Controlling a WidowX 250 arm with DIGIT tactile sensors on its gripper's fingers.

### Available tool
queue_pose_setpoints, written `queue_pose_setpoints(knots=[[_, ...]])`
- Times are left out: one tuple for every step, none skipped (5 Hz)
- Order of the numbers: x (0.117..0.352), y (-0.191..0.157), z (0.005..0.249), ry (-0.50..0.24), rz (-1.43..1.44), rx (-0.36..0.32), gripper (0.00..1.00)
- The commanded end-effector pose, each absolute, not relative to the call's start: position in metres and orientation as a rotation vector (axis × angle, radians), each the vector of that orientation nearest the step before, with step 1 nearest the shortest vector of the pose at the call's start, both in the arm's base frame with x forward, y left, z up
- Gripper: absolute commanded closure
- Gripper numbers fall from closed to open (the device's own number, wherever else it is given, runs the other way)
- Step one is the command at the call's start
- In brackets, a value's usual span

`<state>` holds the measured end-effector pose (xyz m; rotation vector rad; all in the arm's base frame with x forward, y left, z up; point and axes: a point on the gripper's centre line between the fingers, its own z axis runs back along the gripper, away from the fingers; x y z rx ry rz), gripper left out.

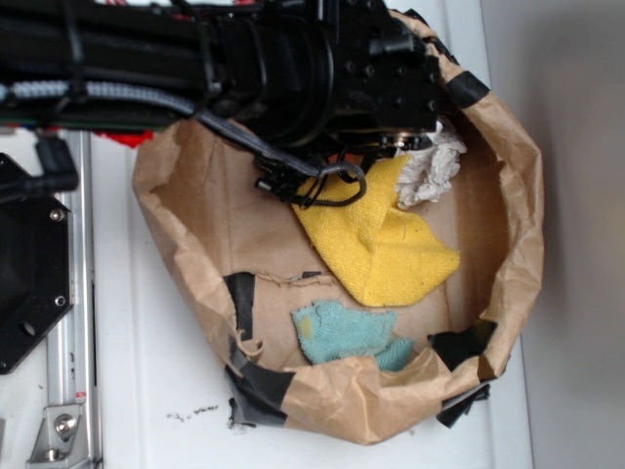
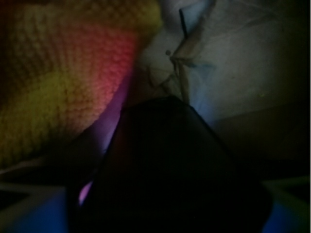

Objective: Grab the black box.

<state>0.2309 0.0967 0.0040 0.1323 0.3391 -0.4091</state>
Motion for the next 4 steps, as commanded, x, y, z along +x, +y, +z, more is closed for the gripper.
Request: queue_pose_setpoints(knots=[[0.207,0.088,0.075,0.195,-0.316,0.140,1.00],[0.210,0.078,0.124,0.093,-0.203,0.075,1.00],[0.226,0.063,0.171,0.098,-0.088,0.012,1.00],[0.213,0.058,0.180,-0.063,0.015,-0.024,1.00]])
